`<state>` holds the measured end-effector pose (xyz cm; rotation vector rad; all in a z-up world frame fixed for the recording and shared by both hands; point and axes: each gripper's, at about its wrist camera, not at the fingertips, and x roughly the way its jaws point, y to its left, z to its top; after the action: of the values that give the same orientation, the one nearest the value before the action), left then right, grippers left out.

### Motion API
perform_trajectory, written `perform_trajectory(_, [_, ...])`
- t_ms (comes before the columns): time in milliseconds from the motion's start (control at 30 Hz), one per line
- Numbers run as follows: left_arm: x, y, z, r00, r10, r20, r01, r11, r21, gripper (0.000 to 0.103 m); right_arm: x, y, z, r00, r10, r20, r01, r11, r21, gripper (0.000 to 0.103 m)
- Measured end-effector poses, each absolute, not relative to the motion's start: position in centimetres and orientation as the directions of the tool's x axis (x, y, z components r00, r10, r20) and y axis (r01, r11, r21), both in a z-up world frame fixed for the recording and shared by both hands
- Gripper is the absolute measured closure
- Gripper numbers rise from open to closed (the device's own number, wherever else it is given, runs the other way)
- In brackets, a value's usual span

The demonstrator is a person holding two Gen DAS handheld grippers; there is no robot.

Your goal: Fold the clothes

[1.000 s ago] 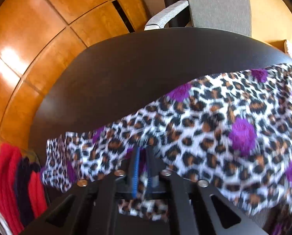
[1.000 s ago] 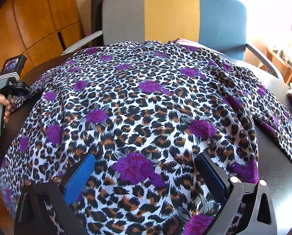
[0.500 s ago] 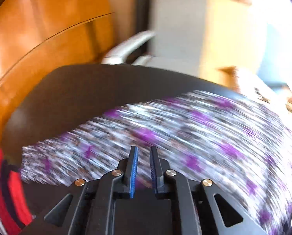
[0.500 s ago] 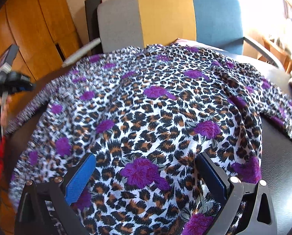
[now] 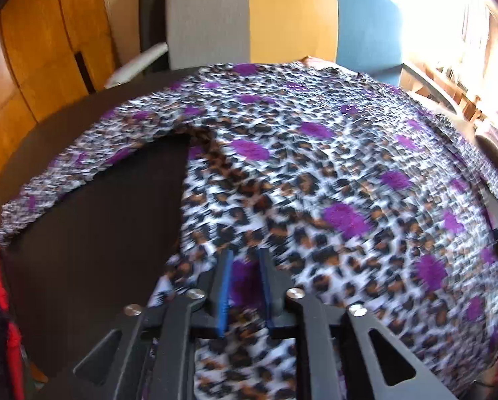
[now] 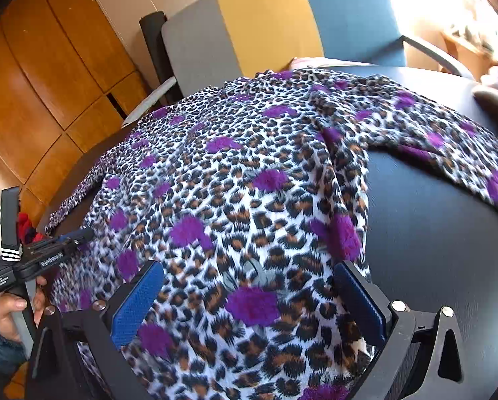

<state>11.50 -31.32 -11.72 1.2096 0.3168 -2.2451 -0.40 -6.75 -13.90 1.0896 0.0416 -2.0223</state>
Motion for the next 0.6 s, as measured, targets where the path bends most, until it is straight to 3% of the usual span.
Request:
perform_trajectory(267, [13.7, -32.1, -11.1, -0.426, -0.364, -0.828, 0.633, -0.774, 0.015, 0.078, 1.0, -5.1, -14.4, -0.305, -0.691, -0.655, 0.718, -0.619, 0.319, 0.0])
perform_trajectory(533, [9.9, -28.9, -8.3, -0.501, -0.378, -0.778, 0.564, -0.825, 0.037, 0.08, -2.6, -1.7, -14.0, -0.11, -0.809, -0.577, 0.583, -0.523, 0.622, 0.0])
perform_trajectory(600, [8.3, -28.5, -9.2, -0.489, -0.354, -0.797, 0.534, -0.844, 0.047, 0.08, -3.5, 1.1, -13.5, -0.152, -0.818, -0.555, 0.524, -0.543, 0.657, 0.002])
